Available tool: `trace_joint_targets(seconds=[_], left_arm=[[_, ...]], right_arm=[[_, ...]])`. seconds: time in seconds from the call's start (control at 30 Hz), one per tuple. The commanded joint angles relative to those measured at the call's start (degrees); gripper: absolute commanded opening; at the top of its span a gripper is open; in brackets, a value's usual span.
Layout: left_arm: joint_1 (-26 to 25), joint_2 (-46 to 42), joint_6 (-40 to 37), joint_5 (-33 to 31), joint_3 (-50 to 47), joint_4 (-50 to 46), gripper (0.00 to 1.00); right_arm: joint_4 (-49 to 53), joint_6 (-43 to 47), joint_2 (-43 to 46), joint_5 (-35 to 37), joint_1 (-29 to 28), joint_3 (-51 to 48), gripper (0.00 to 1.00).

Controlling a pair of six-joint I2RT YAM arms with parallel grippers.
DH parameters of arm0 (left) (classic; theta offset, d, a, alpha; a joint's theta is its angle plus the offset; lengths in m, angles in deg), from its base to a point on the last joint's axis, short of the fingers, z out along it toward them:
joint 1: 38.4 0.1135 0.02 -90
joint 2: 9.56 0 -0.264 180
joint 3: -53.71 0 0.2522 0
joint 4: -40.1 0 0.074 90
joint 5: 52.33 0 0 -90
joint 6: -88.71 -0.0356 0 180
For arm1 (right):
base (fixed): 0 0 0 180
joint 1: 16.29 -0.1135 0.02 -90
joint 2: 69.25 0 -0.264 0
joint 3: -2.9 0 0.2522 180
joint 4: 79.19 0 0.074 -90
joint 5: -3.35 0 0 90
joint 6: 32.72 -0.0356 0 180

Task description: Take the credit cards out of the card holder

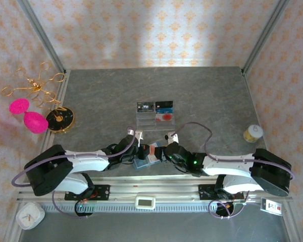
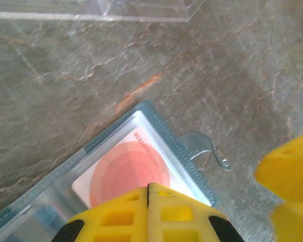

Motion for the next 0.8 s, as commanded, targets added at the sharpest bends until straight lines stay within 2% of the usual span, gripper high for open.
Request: trace_joint_targets(seconds=[0.0, 0.13, 0.27, 0.4, 0.57, 0.77], left_arm=[[-0.1, -3.5, -1.8, -3.0, 0.5, -1.8, 0.05], [-0.2, -7.9, -0.2, -3.4, -2.8, -6.4, 0.00], [-0.2, -10.5, 2.5, -3.8, -7.7, -8.4, 0.00], [-0.1, -11.1, 2.7, -6.6, -10.6, -8.4, 0.00], [1.2, -5.0, -0.8, -6.2, -8.3, -5.2, 0.00], [2.8, 3.4, -5.0, -4.2, -2.2, -4.2, 0.00]], right_arm=[[2.4, 3.1, -1.1, -4.1, 2.4, 0.5, 0.34], [2.0, 8.6, -7.0, -7.7, 5.2, 4.6, 0.30], [1.0, 11.4, -13.4, -10.1, 7.6, 8.1, 0.24], [2.1, 11.6, -16.4, -9.5, 7.8, 9.7, 0.19], [1.4, 8.1, -15.5, -10.7, 7.2, 6.0, 0.11], [0.3, 3.3, -14.4, -8.8, 3.1, 2.7, 0.09]])
